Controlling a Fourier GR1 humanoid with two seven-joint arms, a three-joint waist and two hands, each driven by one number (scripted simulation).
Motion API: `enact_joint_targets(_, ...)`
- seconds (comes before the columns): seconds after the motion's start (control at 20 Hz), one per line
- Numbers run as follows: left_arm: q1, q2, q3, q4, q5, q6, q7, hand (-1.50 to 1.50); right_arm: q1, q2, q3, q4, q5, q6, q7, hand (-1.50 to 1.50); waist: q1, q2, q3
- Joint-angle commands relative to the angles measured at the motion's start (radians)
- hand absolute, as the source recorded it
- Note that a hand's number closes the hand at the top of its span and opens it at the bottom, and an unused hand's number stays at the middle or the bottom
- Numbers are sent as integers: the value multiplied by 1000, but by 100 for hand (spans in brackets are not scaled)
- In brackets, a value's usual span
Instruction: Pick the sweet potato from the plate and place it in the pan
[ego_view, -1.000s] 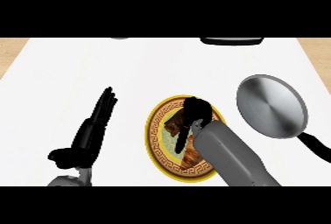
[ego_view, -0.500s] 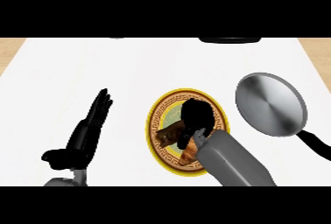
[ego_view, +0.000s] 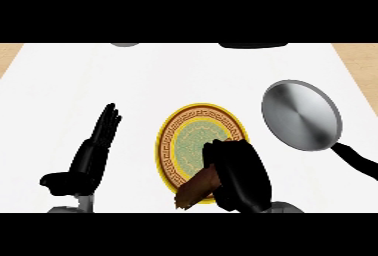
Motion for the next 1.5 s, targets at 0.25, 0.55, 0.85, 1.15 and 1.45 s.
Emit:
enact_joint_targets(0.25,12,-25,-25,3,-26,-4,-30,0,292,-178,-88,-473,93,-159,17,150,26,14,0)
enact_joint_targets(0.55,-5,-21,-19,-15,-14,-30,13,0,369,-166,-315,-446,-107,-234,-54,150,41,18,0)
enact_joint_targets(0.85,-61,-18,28,66,-2,-54,-26,0,283,-169,-561,-108,-283,-350,-321,150,48,22,0)
enact_joint_targets(1.15,-19,-69,-41,11,-58,-9,4,0,190,-194,-672,132,-215,-441,-497,150,53,21,0)
enact_joint_targets(1.45,-59,-55,-23,-18,-55,-17,64,0,10,-129,-814,502,-359,-582,-750,150,63,24,1)
